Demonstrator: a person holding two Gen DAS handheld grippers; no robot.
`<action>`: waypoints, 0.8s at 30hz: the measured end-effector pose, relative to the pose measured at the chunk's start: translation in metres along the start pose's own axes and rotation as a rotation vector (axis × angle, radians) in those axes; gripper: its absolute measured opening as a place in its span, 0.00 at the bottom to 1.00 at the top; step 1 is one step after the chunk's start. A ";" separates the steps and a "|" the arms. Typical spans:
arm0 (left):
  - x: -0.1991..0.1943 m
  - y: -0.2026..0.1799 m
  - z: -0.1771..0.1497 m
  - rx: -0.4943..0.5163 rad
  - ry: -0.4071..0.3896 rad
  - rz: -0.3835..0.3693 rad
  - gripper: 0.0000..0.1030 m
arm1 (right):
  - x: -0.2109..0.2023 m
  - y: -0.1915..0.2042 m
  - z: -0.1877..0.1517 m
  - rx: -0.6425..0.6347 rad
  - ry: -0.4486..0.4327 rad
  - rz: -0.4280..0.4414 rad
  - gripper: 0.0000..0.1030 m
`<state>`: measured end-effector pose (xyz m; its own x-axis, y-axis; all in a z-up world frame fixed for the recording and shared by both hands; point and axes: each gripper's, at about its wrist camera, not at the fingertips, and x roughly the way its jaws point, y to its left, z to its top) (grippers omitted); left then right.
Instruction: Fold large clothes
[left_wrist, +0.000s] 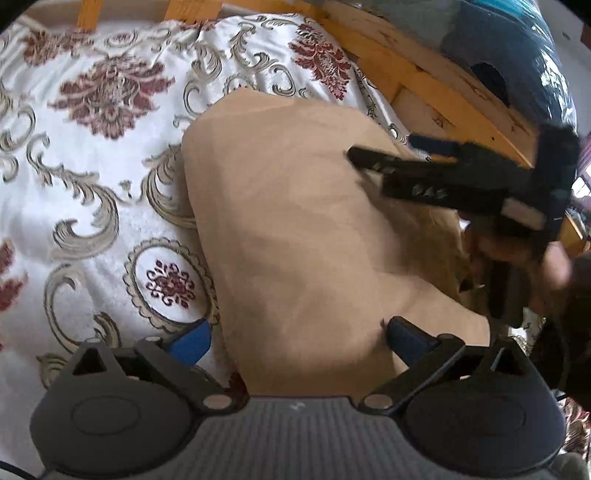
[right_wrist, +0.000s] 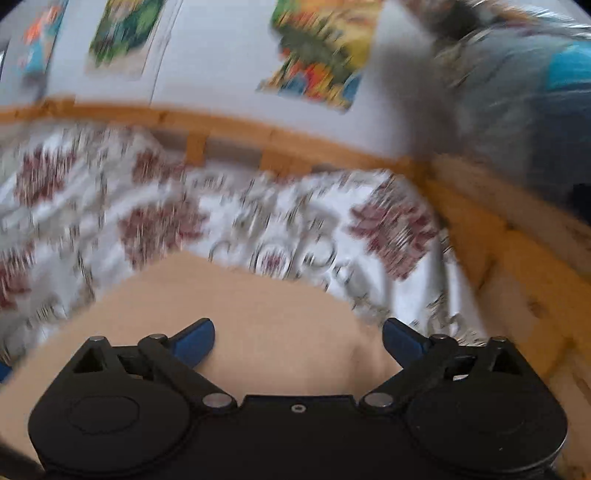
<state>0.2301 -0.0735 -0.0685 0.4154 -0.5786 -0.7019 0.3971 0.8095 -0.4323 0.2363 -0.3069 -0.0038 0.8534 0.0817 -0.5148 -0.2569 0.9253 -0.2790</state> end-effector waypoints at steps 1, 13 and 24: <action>0.003 0.003 -0.001 -0.013 0.005 -0.014 1.00 | 0.008 -0.003 -0.004 0.017 0.023 0.008 0.92; 0.008 -0.005 0.000 0.108 -0.012 -0.007 0.99 | 0.033 -0.017 -0.048 0.168 0.058 0.015 0.93; -0.009 0.008 0.044 -0.034 -0.169 0.159 0.94 | -0.070 -0.005 -0.067 0.218 0.056 -0.059 0.94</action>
<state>0.2656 -0.0664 -0.0402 0.6030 -0.4492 -0.6593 0.2891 0.8933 -0.3442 0.1469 -0.3419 -0.0205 0.8358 0.0104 -0.5490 -0.0985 0.9864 -0.1312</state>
